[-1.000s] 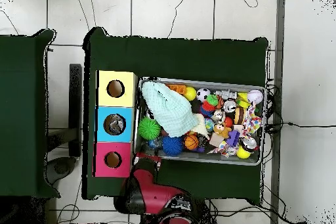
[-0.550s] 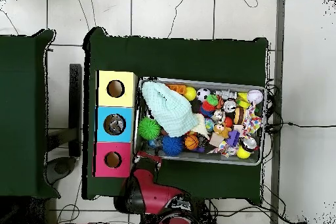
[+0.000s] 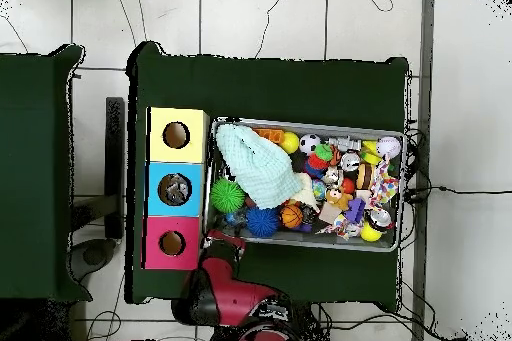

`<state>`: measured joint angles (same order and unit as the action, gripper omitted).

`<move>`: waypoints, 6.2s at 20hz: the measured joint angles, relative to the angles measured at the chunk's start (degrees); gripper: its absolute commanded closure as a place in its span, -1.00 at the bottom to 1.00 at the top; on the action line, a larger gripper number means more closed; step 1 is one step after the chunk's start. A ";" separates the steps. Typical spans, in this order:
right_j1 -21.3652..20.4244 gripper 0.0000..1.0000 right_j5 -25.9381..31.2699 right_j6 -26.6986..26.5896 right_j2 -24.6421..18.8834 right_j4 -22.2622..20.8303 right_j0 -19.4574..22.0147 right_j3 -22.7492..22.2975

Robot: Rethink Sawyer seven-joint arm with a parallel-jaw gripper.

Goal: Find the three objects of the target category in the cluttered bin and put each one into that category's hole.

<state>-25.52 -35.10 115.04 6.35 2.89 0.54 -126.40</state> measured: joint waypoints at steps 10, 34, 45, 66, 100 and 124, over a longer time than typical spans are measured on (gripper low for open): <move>0.00 1.00 0.00 0.01 0.54 2.13 -1.51 -0.02; -0.57 1.00 0.02 0.01 3.09 4.97 -4.78 -0.79; -12.54 1.00 4.39 0.01 3.37 4.52 -4.22 -5.60; -28.32 1.00 18.59 0.01 0.55 0.84 -2.47 -6.86; -27.63 1.00 22.99 0.01 -2.70 0.89 -11.19 -5.79; -24.00 1.00 22.99 0.01 -7.98 0.07 -6.03 -0.94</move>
<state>-49.52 -12.11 115.05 -1.63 2.96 -5.48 -127.33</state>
